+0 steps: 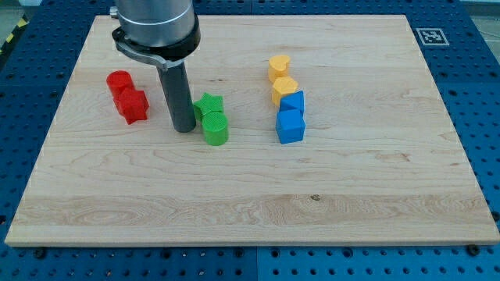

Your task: Push the green circle into the red blocks

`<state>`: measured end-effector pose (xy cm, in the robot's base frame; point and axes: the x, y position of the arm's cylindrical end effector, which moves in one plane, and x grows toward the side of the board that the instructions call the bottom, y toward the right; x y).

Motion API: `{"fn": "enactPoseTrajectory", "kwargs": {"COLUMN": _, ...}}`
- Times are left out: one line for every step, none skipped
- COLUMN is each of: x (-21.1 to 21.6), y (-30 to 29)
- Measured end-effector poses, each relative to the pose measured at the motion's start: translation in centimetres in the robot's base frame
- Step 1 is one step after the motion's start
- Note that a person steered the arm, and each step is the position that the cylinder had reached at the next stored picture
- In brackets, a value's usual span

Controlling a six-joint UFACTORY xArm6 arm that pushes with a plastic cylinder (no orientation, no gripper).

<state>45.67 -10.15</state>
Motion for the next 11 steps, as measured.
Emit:
{"fn": "enactPoseTrajectory", "kwargs": {"x": 0.0, "y": 0.0}}
{"fn": "enactPoseTrajectory", "kwargs": {"x": 0.0, "y": 0.0}}
{"fn": "enactPoseTrajectory", "kwargs": {"x": 0.0, "y": -0.2}}
{"fn": "enactPoseTrajectory", "kwargs": {"x": 0.0, "y": -0.2}}
{"fn": "enactPoseTrajectory", "kwargs": {"x": 0.0, "y": -0.5}}
{"fn": "enactPoseTrajectory", "kwargs": {"x": -0.1, "y": -0.4}}
{"fn": "enactPoseTrajectory", "kwargs": {"x": -0.1, "y": -0.8}}
{"fn": "enactPoseTrajectory", "kwargs": {"x": -1.9, "y": -2.4}}
{"fn": "enactPoseTrajectory", "kwargs": {"x": -1.7, "y": -3.6}}
{"fn": "enactPoseTrajectory", "kwargs": {"x": -1.7, "y": -5.1}}
{"fn": "enactPoseTrajectory", "kwargs": {"x": -1.7, "y": -7.0}}
